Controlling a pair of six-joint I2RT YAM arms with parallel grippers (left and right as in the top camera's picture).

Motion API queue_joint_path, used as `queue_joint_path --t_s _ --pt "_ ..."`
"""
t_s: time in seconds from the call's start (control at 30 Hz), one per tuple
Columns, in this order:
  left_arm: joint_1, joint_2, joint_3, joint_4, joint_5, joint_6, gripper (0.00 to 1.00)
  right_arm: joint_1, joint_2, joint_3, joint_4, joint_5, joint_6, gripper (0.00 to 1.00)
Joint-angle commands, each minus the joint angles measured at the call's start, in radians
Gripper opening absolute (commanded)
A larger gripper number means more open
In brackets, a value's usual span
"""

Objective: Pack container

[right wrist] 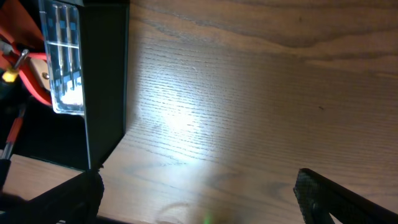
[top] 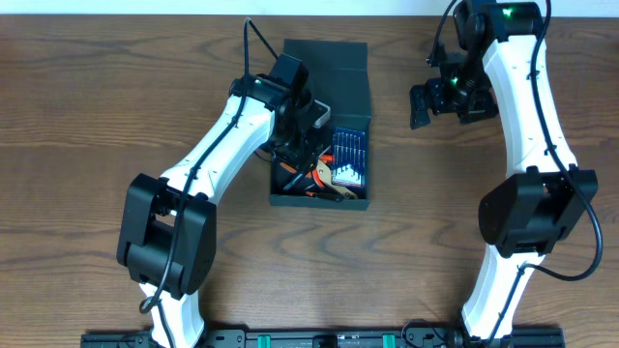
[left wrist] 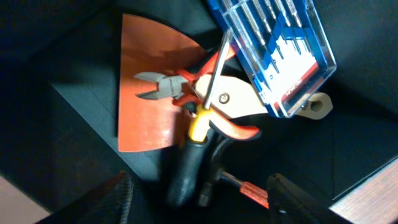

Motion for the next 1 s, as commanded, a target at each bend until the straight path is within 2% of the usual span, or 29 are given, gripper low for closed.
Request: queue_joint_path --t_s 0.0,0.2,0.33,0.4,0.47,0.5,0.7,0.87,0.97 --pt "0.002 0.008 0.01 -0.001 -0.066 0.002 0.72 0.009 -0.018 -0.002 -0.001 -0.05 0.004 0.99" --pt "0.008 -0.042 0.135 -0.003 -0.139 -0.014 0.78 0.024 -0.091 0.065 -0.007 -0.217 -0.007 0.99" --pt "0.044 -0.094 0.219 -0.004 -0.229 -0.09 0.8 0.066 -0.206 0.093 -0.062 -0.279 -0.001 0.99" --pt "0.071 -0.117 0.228 -0.01 -0.237 -0.103 0.86 0.095 -0.268 0.082 -0.061 -0.349 0.003 0.99" --pt "0.108 -0.142 0.228 -0.019 -0.237 -0.121 0.97 0.142 -0.331 0.081 -0.061 -0.412 0.005 0.99" --pt "0.13 -0.153 0.228 -0.025 -0.237 -0.139 0.98 0.175 -0.363 0.08 -0.061 -0.436 0.016 0.99" --pt "0.255 -0.176 0.228 -0.089 -0.237 -0.199 1.0 0.402 -0.492 0.031 -0.061 -0.352 0.232 0.99" --pt "0.326 -0.176 0.228 -0.131 -0.237 -0.217 0.99 0.569 -0.557 -0.13 -0.061 -0.353 0.303 0.99" --pt "0.348 -0.176 0.228 -0.137 -0.237 -0.235 0.99 0.647 -0.562 -0.259 -0.061 -0.277 0.385 0.99"
